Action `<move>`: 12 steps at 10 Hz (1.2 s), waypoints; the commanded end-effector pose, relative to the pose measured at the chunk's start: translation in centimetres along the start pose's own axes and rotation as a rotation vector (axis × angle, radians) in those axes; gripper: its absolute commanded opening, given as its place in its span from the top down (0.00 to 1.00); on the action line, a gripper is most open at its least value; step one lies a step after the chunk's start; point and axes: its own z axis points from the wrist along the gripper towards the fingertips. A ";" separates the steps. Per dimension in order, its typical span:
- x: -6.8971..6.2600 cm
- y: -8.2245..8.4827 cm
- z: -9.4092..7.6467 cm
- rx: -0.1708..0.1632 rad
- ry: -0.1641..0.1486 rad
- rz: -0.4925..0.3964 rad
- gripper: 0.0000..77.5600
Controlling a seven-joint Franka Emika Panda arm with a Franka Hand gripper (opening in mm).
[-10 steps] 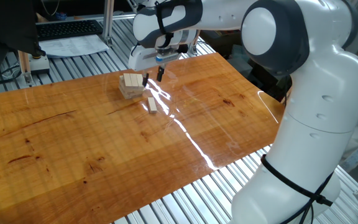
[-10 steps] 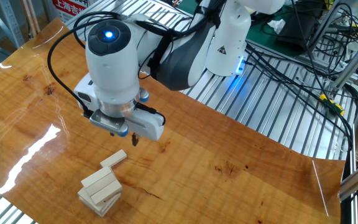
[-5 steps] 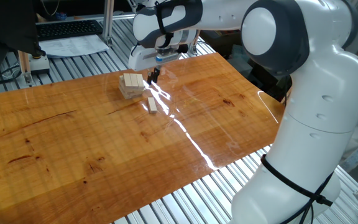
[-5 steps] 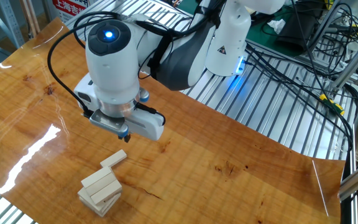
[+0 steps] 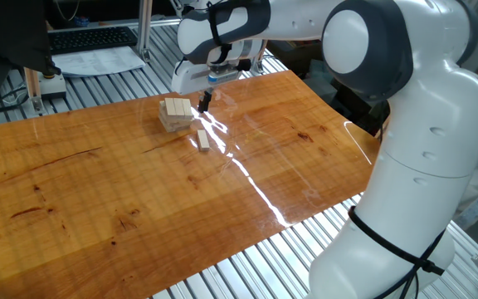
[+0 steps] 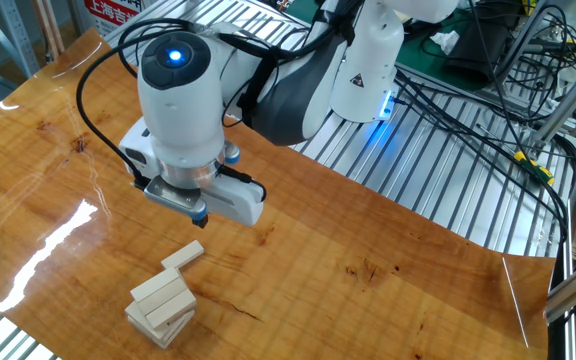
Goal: Play Jenga
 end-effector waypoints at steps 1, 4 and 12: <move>0.0 0.0 -2.9 -0.097 -0.069 0.218 0.99; 0.0 0.0 -2.9 -0.100 -0.049 0.205 0.99; 0.0 0.0 -2.9 0.045 -0.005 0.153 0.99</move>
